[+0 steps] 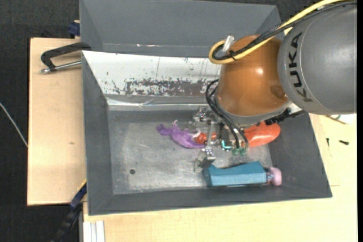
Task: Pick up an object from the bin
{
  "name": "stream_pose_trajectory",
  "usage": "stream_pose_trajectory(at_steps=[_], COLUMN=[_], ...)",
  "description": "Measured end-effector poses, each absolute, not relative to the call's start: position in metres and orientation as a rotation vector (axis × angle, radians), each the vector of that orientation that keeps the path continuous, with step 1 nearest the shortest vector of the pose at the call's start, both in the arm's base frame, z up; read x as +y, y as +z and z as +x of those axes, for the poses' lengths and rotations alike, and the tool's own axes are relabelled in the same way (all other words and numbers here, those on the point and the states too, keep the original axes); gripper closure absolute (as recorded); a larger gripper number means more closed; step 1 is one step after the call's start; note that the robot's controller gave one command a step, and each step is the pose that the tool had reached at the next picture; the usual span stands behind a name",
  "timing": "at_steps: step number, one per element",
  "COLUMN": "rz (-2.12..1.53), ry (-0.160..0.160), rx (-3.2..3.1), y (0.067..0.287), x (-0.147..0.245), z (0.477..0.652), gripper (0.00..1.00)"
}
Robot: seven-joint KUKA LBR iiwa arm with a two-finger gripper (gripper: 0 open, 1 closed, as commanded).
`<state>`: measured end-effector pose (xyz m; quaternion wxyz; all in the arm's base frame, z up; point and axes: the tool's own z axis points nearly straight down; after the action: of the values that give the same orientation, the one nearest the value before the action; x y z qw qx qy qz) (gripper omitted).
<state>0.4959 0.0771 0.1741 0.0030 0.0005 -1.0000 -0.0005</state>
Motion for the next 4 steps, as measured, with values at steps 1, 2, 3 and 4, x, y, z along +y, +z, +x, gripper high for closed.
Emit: stream_pose_trajectory(at_steps=[1, 2, 3, 4], rz=[-0.001, 0.005, -0.373, -0.544], ry=[-0.003, -0.004, -0.006, -0.021], rx=[-3.143, -3.150, -3.124, -3.104], y=[0.178, 0.111, 0.079, 0.076], x=[0.077, 0.030, 0.024, 0.001], z=[0.498, 0.541, 0.559, 0.553], gripper=[0.00, 0.00, 0.00, 0.00])
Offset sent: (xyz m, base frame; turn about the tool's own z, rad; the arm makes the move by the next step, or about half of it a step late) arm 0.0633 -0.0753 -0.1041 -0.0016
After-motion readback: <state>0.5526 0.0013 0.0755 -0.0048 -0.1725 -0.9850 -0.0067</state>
